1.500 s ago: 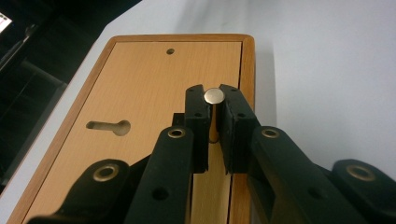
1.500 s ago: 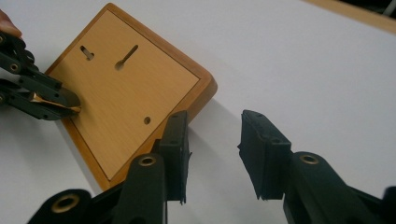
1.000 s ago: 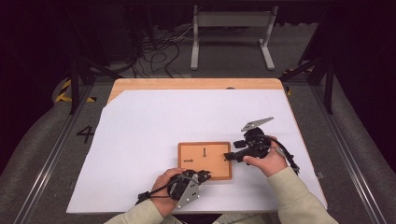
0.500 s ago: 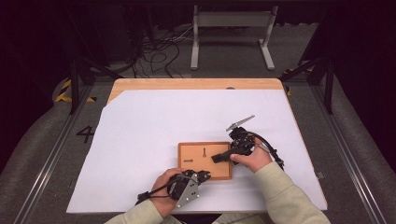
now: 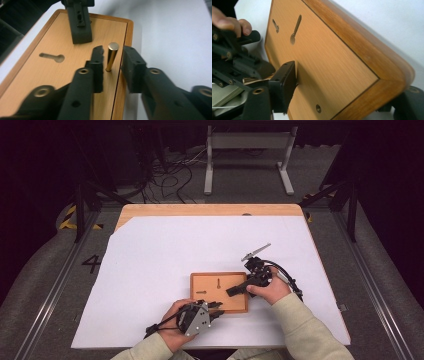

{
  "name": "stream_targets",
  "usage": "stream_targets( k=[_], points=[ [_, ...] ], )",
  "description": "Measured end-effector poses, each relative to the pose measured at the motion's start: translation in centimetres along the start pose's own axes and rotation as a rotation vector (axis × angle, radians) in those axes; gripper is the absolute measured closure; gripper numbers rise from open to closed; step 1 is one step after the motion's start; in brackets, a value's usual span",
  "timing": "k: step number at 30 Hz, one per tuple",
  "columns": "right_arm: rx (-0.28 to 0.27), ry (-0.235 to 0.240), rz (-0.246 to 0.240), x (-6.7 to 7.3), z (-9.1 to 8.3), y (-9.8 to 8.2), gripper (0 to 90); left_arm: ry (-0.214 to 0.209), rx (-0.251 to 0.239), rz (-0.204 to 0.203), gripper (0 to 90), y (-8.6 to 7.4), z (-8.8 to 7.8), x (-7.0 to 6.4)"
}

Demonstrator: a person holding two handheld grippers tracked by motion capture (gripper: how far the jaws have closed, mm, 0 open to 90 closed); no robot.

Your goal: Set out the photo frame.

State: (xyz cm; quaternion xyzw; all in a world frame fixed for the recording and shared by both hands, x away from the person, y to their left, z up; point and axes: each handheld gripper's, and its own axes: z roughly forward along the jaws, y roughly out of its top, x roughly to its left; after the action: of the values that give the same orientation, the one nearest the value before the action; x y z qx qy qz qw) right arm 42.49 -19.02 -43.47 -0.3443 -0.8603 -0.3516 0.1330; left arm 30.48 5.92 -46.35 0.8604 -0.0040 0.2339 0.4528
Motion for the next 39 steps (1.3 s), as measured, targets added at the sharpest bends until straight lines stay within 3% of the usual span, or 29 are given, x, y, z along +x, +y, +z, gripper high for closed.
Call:
stream_targets(
  k=[1, 2, 4, 5, 8, 11, 12, 13, 14, 18, 20, 21, 23, 25, 27, 31, 35, 39],
  points=[
    [-0.001, 0.008, -0.004, 0.0, -0.1, 0.0, 35.0, -0.006, -0.006, -0.029, 67.1, -0.1, -0.3, 0.2],
    [-0.003, 0.012, -0.010, 0.1, -0.2, 0.0, 36.3, -0.006, -0.006, -0.029, 64.2, -0.1, -0.3, 0.2],
    [-0.002, 0.010, -0.021, 0.3, -0.4, 0.0, 37.5, -0.040, -0.023, -0.148, 59.2, -0.2, -1.0, 0.7],
    [-0.004, 0.006, -0.041, 0.6, -0.6, 0.0, 39.3, -0.071, -0.062, -0.204, 54.8, -0.2, -1.5, 0.9],
    [-0.007, 0.000, -0.058, 0.9, -0.8, 0.0, 40.5, -0.123, -0.186, -0.261, 53.4, 0.2, -2.8, 1.3],
    [-0.008, -0.005, -0.090, 1.2, -1.1, -0.1, 43.0, -0.134, -0.251, -0.271, 51.5, 0.6, -4.1, 1.6],
    [-0.010, -0.003, -0.098, 1.3, -1.2, -0.2, 43.9, -0.125, -0.273, -0.283, 50.9, 0.7, -4.7, 1.9],
    [-0.016, -0.007, -0.137, 1.6, -1.4, -0.3, 45.4, -0.094, -0.302, -0.300, 50.4, 0.6, -5.6, 2.4],
    [-0.016, -0.007, -0.137, 1.6, -1.4, -0.3, 45.4, -0.094, -0.302, -0.300, 50.3, 0.6, -5.6, 2.4],
    [-0.034, -0.030, -0.223, 2.4, -1.8, -0.6, 47.0, 0.018, -0.362, -0.359, 51.2, -0.4, -7.7, 4.1],
    [-0.041, -0.042, -0.266, 2.9, -2.0, -0.8, 48.0, 0.068, -0.380, -0.400, 51.4, -1.0, -8.7, 4.9],
    [-0.041, -0.055, -0.302, 3.3, -2.2, -1.0, 48.9, 0.113, -0.398, -0.435, 51.5, -1.7, -9.5, 5.6],
    [-0.040, -0.063, -0.319, 3.6, -2.3, -1.1, 49.4, 0.134, -0.398, -0.451, 51.4, -2.1, -10.0, 5.9],
    [-0.034, -0.091, -0.384, 4.4, -2.6, -1.6, 51.2, 0.177, -0.396, -0.484, 50.6, -3.0, -10.6, 6.5],
    [-0.033, -0.098, -0.404, 4.6, -2.6, -1.7, 51.8, 0.186, -0.387, -0.491, 50.4, -3.2, -10.7, 6.7],
    [-0.030, -0.147, -0.531, 6.1, -3.0, -2.8, 55.4, 0.228, -0.352, -0.518, 49.9, -4.5, -10.8, 7.2],
    [-0.022, -0.163, -0.576, 7.1, -3.2, -3.4, 58.9, 0.243, -0.329, -0.536, 48.4, -5.3, -10.8, 7.5],
    [-0.021, -0.172, -0.592, 7.9, -3.3, -4.1, 60.8, 0.251, -0.301, -0.534, 48.3, -5.9, -10.7, 7.6]
  ],
)
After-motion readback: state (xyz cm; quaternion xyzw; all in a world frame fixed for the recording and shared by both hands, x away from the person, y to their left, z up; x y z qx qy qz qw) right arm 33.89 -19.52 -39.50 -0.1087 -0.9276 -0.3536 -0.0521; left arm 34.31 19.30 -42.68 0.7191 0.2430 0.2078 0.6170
